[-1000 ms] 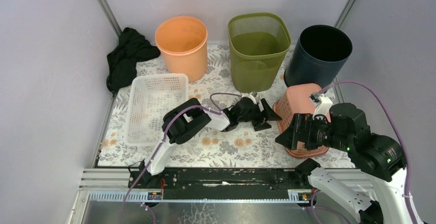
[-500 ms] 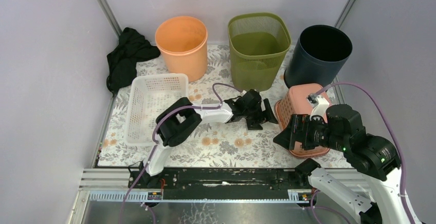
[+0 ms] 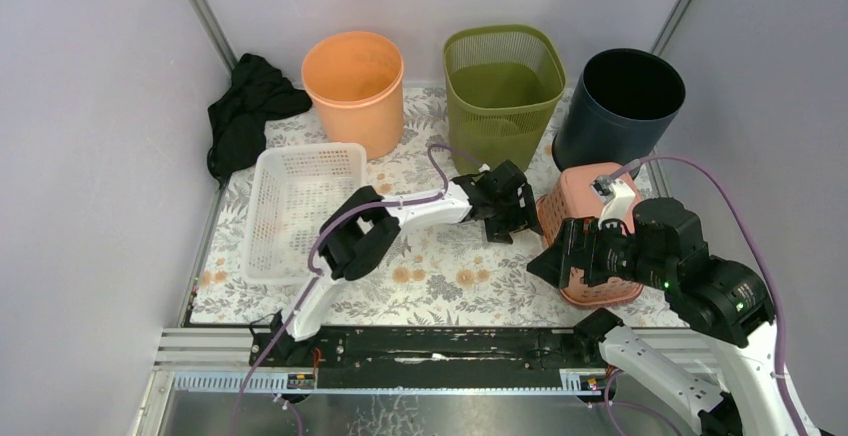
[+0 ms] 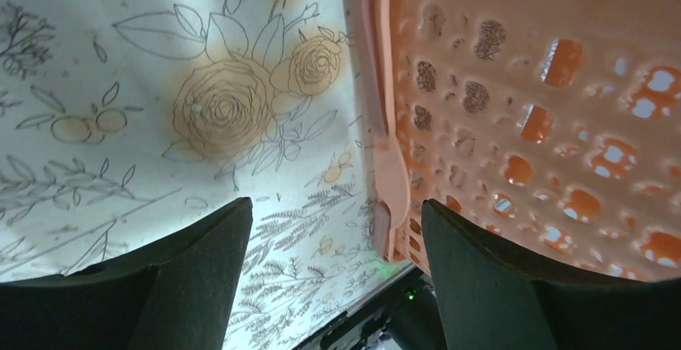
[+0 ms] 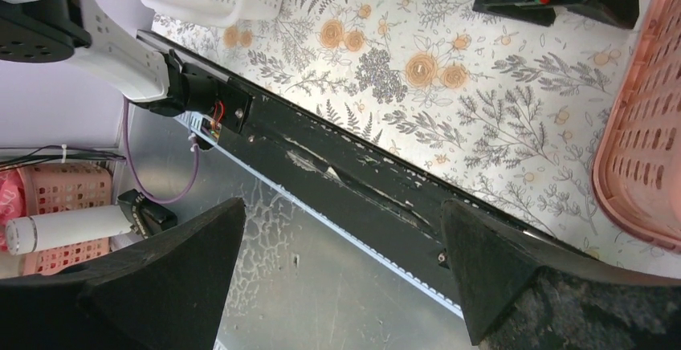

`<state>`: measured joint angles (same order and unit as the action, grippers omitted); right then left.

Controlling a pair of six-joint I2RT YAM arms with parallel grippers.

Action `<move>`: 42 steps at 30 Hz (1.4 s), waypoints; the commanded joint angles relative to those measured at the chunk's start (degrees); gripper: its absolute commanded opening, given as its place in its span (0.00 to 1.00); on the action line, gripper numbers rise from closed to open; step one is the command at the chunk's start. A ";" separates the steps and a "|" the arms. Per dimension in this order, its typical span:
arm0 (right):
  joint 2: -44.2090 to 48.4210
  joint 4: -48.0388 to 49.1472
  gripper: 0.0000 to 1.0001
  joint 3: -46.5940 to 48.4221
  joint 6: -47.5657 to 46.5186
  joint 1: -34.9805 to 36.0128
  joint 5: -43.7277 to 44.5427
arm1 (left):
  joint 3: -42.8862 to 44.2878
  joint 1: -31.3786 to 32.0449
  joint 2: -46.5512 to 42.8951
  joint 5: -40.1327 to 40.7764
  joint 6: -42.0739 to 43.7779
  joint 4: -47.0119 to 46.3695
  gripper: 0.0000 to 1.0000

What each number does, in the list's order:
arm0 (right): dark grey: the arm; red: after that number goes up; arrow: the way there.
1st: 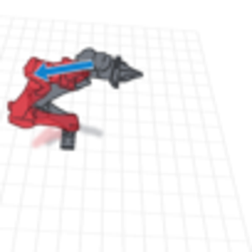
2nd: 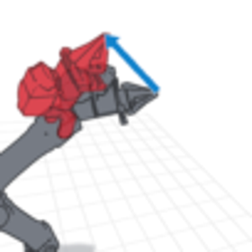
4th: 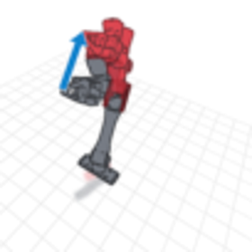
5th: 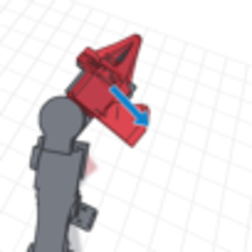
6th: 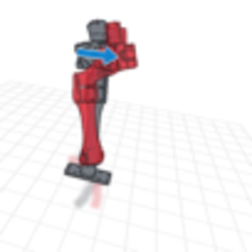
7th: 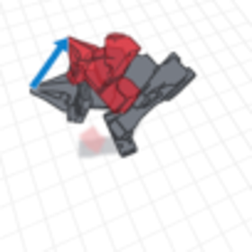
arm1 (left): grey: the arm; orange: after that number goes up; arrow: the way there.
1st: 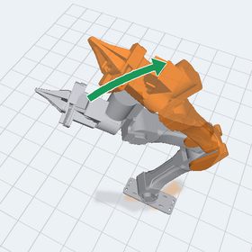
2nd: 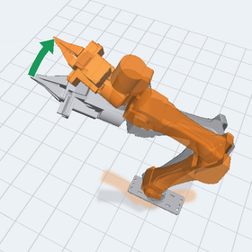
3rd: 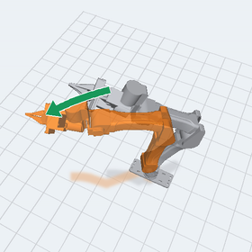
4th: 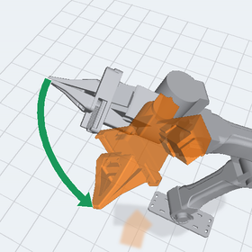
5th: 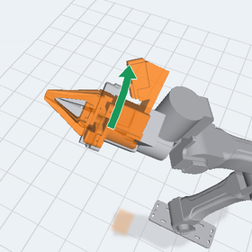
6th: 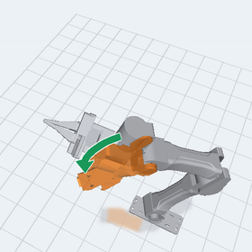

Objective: Turn the large container upside down
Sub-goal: Turn the container upside down at the center of the board, then move the container to the corner of the board.

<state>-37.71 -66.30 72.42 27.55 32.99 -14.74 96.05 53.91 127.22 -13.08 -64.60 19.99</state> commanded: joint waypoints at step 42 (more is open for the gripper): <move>2.30 7.77 0.99 -4.79 -3.69 0.10 -7.33 | 10.16 2.39 7.43 -1.31 -0.68 -2.94 0.84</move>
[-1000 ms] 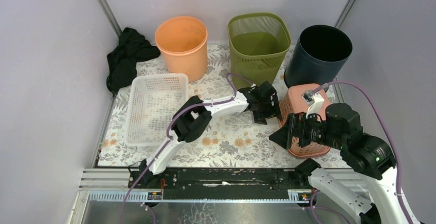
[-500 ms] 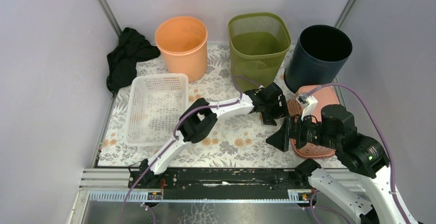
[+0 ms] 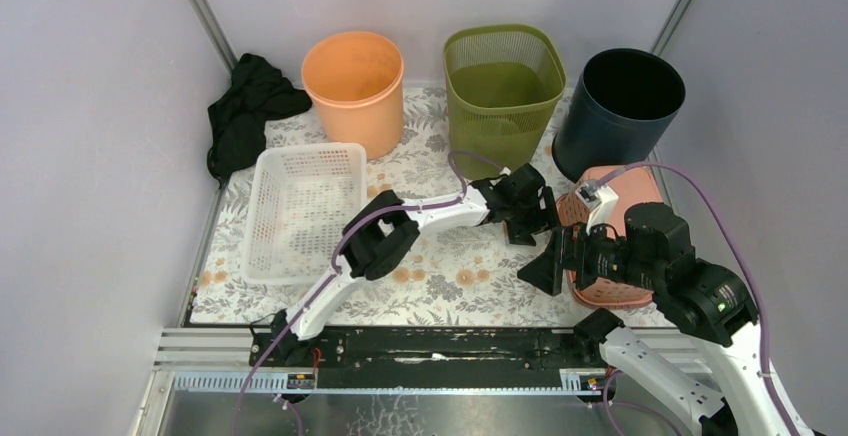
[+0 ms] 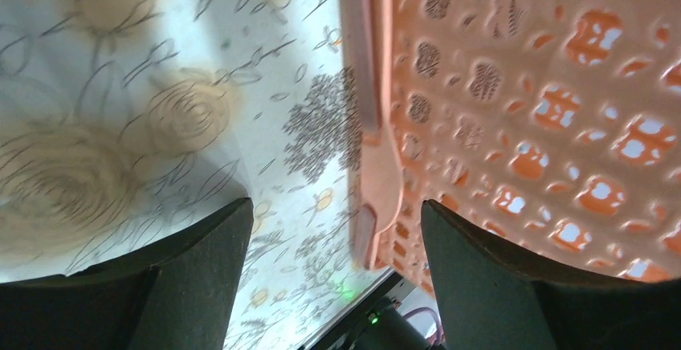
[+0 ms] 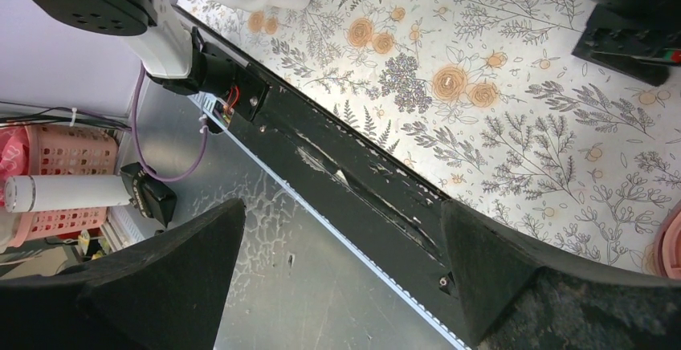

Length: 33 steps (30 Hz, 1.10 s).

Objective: Turn the large container upside down
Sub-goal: Move the container to the corner of the board.

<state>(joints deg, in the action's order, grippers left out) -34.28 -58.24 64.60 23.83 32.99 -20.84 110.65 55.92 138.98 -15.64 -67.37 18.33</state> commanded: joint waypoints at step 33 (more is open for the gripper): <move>-1.92 0.16 0.99 1.58 13.43 0.14 5.01 | -23.44 -10.71 -47.26 24.32 16.59 33.04 1.00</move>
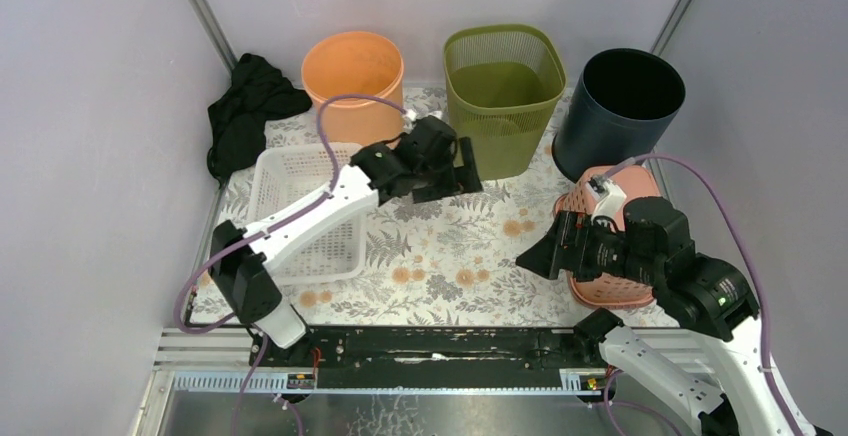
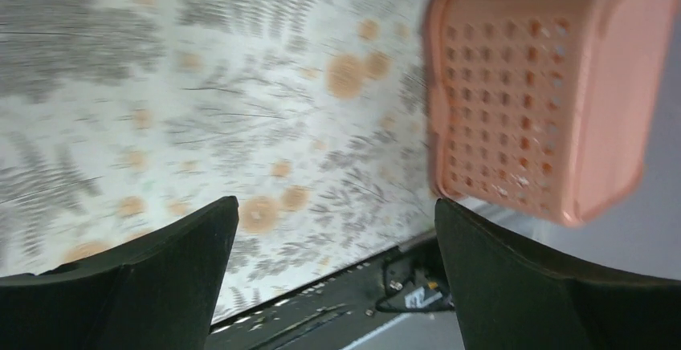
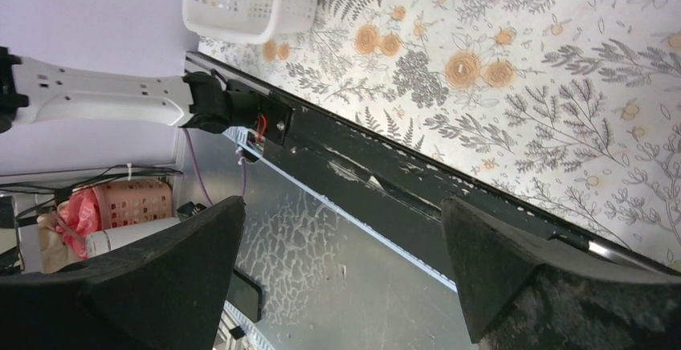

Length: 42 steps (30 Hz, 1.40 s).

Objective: Turn the large container upside down
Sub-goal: Move the container to the corner of the board, then turn the container upside down at the center of the board.

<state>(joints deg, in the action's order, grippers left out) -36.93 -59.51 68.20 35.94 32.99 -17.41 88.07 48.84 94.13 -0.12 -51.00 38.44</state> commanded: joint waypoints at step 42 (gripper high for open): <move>-2.91 6.34 0.99 -9.25 -1.19 0.14 -1.32 | -7.42 -23.91 -3.05 18.41 15.39 21.97 1.00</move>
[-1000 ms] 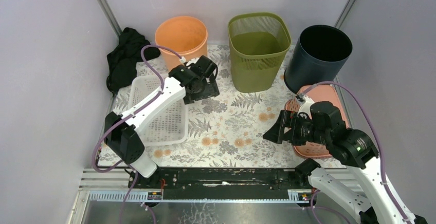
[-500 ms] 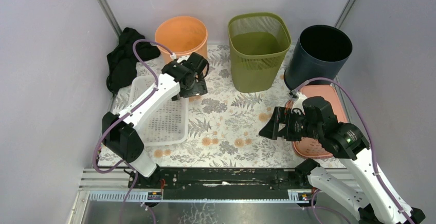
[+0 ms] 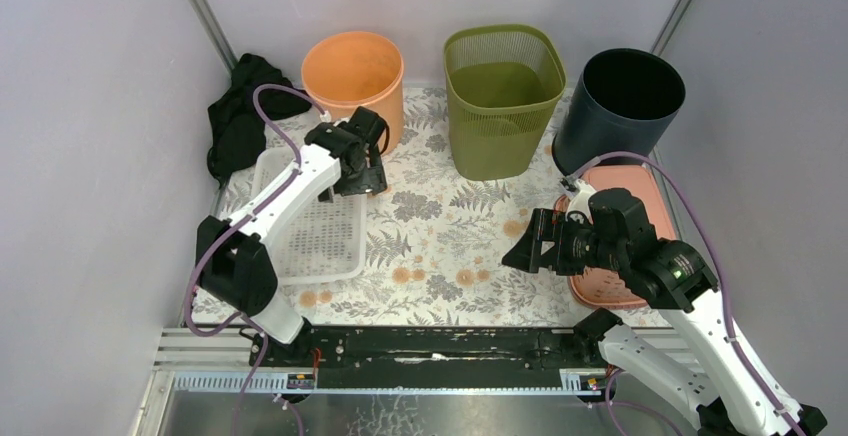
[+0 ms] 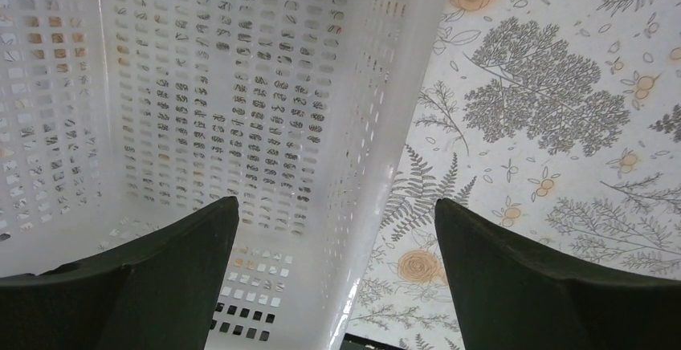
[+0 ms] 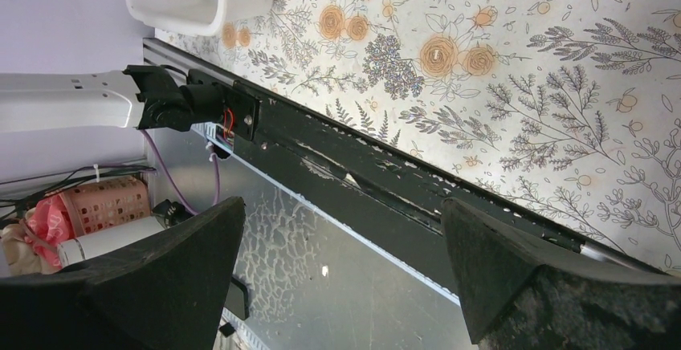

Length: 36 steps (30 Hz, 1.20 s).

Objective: Turn the large container upside down
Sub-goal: Turn the container upside down at the center of the board.

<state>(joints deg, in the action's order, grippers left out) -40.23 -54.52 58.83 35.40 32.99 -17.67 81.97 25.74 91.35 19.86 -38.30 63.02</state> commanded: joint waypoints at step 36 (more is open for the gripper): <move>3.14 0.65 0.99 -2.13 0.09 0.14 -1.24 | -4.89 -0.93 12.47 -6.29 10.13 -6.04 0.05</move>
<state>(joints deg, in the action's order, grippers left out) -37.56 -54.76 57.10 35.46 32.99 -17.67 78.39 25.28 104.09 15.05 -29.21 58.24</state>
